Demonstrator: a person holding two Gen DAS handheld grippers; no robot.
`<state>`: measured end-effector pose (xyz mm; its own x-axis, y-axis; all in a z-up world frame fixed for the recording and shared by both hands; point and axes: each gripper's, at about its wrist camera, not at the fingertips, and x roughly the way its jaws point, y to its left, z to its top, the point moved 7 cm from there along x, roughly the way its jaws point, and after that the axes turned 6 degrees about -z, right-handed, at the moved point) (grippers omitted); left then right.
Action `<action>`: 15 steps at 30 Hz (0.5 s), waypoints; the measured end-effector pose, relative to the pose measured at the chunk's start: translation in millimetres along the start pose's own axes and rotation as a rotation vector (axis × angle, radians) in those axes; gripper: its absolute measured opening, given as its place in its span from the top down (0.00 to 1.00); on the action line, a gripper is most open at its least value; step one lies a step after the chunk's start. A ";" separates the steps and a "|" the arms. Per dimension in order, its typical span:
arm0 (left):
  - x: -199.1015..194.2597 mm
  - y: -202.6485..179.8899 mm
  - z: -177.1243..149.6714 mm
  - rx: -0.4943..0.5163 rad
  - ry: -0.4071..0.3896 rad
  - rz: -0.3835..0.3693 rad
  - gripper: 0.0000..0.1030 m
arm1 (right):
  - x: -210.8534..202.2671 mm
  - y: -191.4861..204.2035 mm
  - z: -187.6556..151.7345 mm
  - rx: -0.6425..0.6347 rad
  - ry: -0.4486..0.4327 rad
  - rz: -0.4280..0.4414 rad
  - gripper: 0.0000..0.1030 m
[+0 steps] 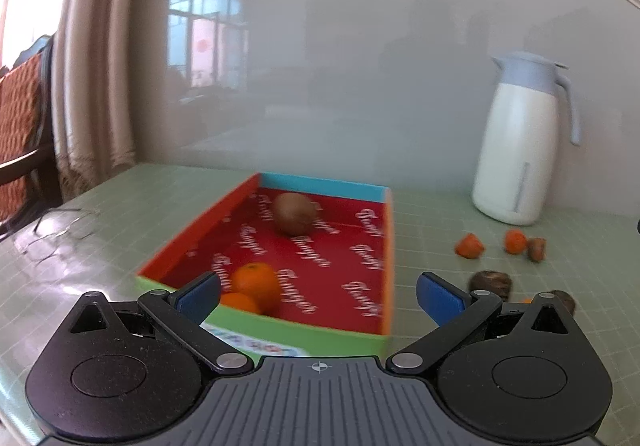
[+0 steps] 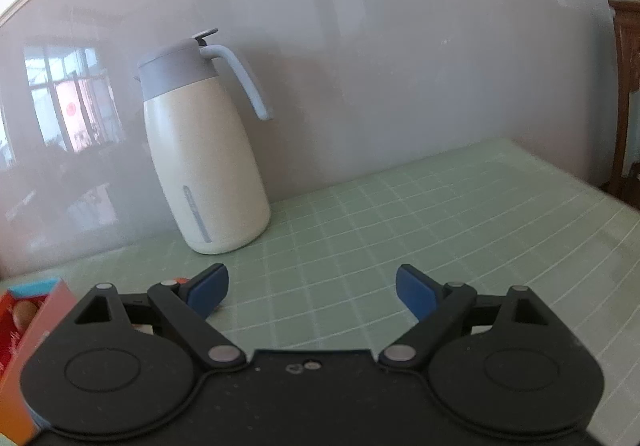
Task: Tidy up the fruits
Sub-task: 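Reach the left tool to a loose mandarin and close on it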
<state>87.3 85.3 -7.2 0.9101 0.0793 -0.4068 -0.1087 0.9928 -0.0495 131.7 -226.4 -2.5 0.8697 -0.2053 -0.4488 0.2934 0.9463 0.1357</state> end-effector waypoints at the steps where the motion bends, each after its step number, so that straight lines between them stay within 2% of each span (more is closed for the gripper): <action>1: 0.5 -6.5 0.6 0.008 -0.001 -0.008 0.00 | -1.8 -3.1 0.5 -0.012 -0.006 -0.004 0.12; 7: 10.0 -43.1 -2.1 0.040 0.021 -0.059 0.00 | -8.8 -24.4 2.0 -0.051 -0.023 -0.036 0.12; 15: 20.6 -91.1 -9.7 0.103 0.046 -0.108 0.00 | -8.6 -65.3 7.0 -0.018 -0.026 -0.082 0.12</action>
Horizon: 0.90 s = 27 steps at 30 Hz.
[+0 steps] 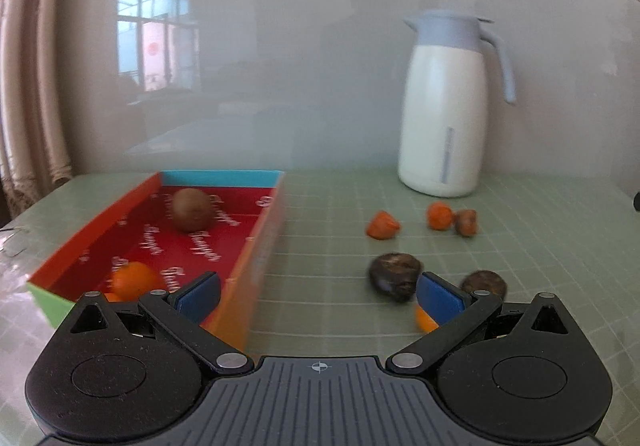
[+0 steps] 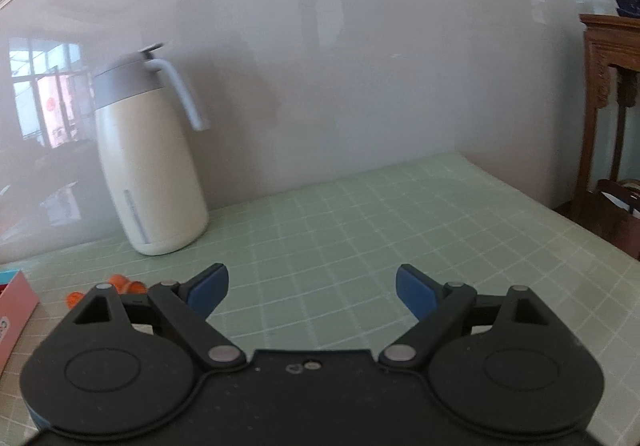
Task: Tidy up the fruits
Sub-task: 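Reach the left tool to a loose mandarin and close on it, then carry the mandarin with the left tool into the red box and open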
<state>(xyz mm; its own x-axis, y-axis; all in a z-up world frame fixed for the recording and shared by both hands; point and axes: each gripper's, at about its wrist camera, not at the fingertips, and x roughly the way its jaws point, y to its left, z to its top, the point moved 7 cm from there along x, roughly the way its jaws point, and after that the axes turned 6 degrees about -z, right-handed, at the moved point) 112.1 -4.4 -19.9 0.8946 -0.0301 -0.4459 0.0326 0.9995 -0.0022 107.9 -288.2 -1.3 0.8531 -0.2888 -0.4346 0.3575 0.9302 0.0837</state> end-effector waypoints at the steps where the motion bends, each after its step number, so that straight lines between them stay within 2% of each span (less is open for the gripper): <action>1: 2.9 -6.5 -0.4 0.015 0.006 -0.006 0.00 | 0.2 -5.2 0.1 0.003 -0.001 -0.007 0.12; 9: 22.6 -42.1 -6.4 0.061 0.066 -0.070 0.01 | 3.6 -44.3 -0.9 0.030 0.001 -0.059 0.12; 11: 28.1 -50.8 -8.6 0.067 0.083 -0.087 0.10 | 3.8 -51.6 -2.0 0.034 0.002 -0.069 0.12; 12: 32.3 -55.1 -10.3 0.067 0.100 -0.099 0.22 | 4.1 -55.0 -2.6 0.034 0.004 -0.075 0.12; 13: 37.3 -58.7 -12.4 0.065 0.124 -0.108 0.28 | 4.2 -58.4 -3.4 0.034 0.004 -0.080 0.12; 19: 53.3 -70.0 -15.3 0.070 0.164 -0.109 0.31 | 5.1 -76.0 -6.3 0.044 0.011 -0.110 0.12; 20: 55.0 -70.9 -16.3 0.075 0.172 -0.108 0.36 | 5.8 -78.0 -6.0 0.046 0.012 -0.113 0.12; 21: 56.7 -71.4 -17.5 0.078 0.182 -0.112 0.52 | 6.2 -79.6 -6.1 0.048 0.014 -0.117 0.12; 22: 55.9 -72.1 -17.3 0.069 0.182 -0.135 0.61 | 6.3 -80.8 -6.0 0.051 0.015 -0.118 0.12; 27: 46.0 -70.8 -16.7 0.076 0.175 -0.133 0.61 | 6.2 -72.3 -3.2 0.050 0.007 -0.106 0.12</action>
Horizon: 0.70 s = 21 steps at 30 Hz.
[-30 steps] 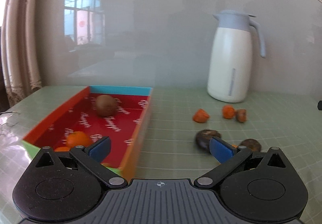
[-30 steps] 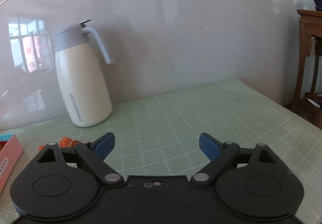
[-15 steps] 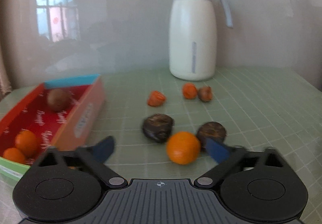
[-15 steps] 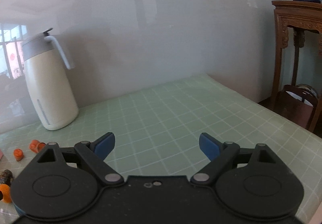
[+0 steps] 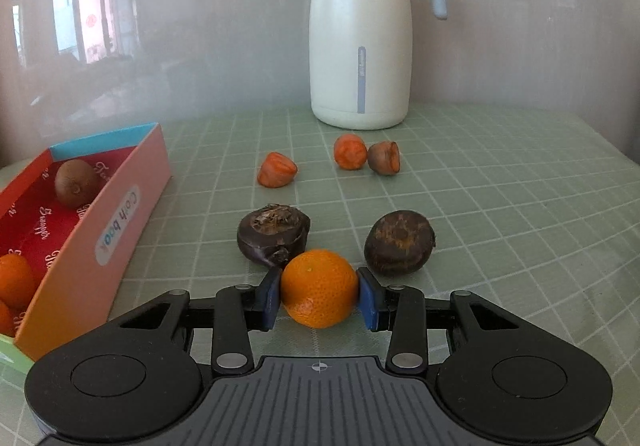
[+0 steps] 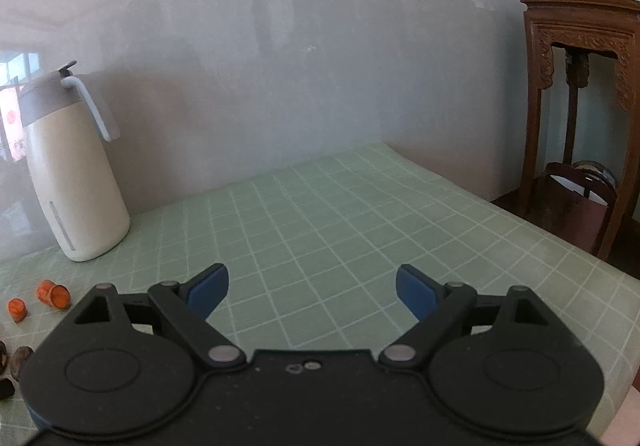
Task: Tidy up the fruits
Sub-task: 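Carry the mandarin with the left tool into the red box and open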
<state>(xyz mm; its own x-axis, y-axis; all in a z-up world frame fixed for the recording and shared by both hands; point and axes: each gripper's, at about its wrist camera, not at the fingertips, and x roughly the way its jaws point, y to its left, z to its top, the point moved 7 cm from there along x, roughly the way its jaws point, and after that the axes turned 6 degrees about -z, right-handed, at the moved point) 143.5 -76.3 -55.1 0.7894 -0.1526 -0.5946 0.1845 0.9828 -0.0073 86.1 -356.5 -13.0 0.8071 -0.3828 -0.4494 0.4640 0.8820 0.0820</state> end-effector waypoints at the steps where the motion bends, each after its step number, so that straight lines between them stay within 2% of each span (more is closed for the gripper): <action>1: -1.3 0.9 1.5 0.000 -0.008 0.001 0.61 | -1.8 2.3 0.6 -0.002 -0.004 0.005 0.12; 11: -34.1 28.2 12.5 -0.008 -0.085 0.028 0.61 | -4.4 25.3 -0.1 -0.026 -0.002 0.035 0.12; 21: -59.9 80.2 15.1 -0.054 -0.134 0.108 0.61 | -10.2 58.5 -4.7 -0.057 0.006 0.073 0.12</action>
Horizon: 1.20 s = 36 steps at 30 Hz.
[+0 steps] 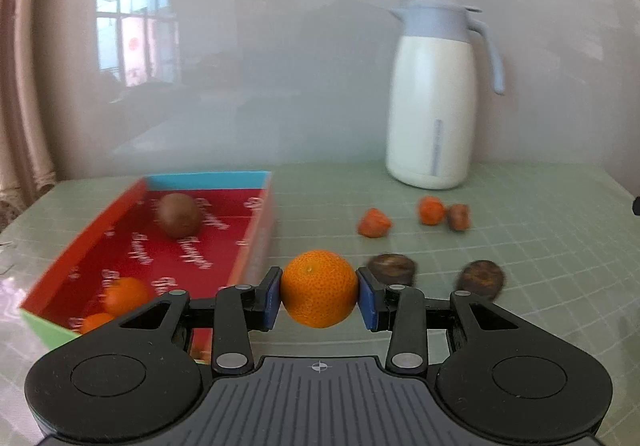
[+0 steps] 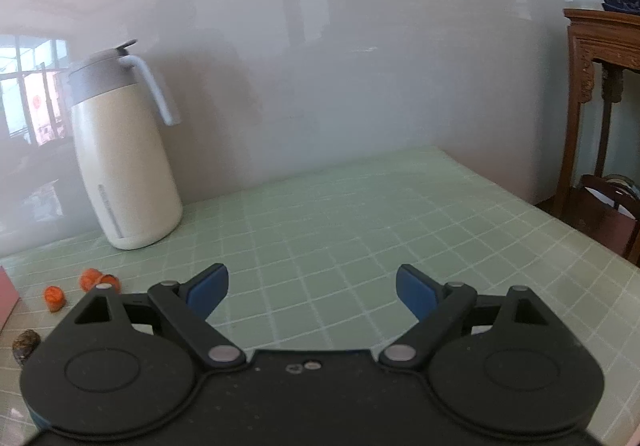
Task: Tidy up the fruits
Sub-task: 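Carry the mandarin with the left tool into the red box and open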
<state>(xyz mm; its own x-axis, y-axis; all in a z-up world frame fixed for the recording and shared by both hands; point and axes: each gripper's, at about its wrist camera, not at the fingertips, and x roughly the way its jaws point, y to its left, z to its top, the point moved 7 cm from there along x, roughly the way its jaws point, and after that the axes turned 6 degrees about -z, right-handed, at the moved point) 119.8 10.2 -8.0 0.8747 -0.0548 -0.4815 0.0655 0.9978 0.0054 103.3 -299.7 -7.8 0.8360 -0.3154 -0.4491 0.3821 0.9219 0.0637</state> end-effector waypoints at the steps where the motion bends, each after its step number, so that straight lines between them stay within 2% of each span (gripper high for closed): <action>1: -1.5 7.0 0.0 -0.006 -0.003 0.012 0.61 | -1.0 4.4 -0.1 -0.003 0.000 0.006 0.12; 9: -4.2 57.4 -5.6 -0.070 -0.001 0.091 0.61 | -6.8 38.7 -2.8 -0.035 0.000 0.057 0.12; 11: -4.7 66.7 -6.5 -0.101 -0.013 0.077 0.61 | -8.0 46.1 -4.5 -0.048 0.000 0.064 0.12; 13: -4.0 71.7 -6.8 -0.088 -0.013 0.109 0.61 | -8.5 50.4 -6.3 -0.064 -0.001 0.065 0.12; 15: -4.8 77.5 -5.7 -0.119 -0.025 0.103 0.61 | -8.0 52.7 -6.9 -0.078 -0.003 0.061 0.12; 28: -7.0 81.7 -7.9 -0.125 -0.022 0.127 0.61 | -5.3 45.9 -6.9 -0.071 0.000 0.046 0.12; 36: -21.5 95.2 -6.2 -0.132 -0.052 0.168 0.61 | -4.3 47.9 -7.8 -0.068 0.013 0.058 0.11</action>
<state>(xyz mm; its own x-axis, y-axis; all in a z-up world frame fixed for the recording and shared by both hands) 104.3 106.5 -2.6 0.8917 0.1138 -0.4380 -0.1433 0.9891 -0.0346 115.0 -252.5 -9.7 0.8506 -0.2582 -0.4580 0.3049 0.9519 0.0297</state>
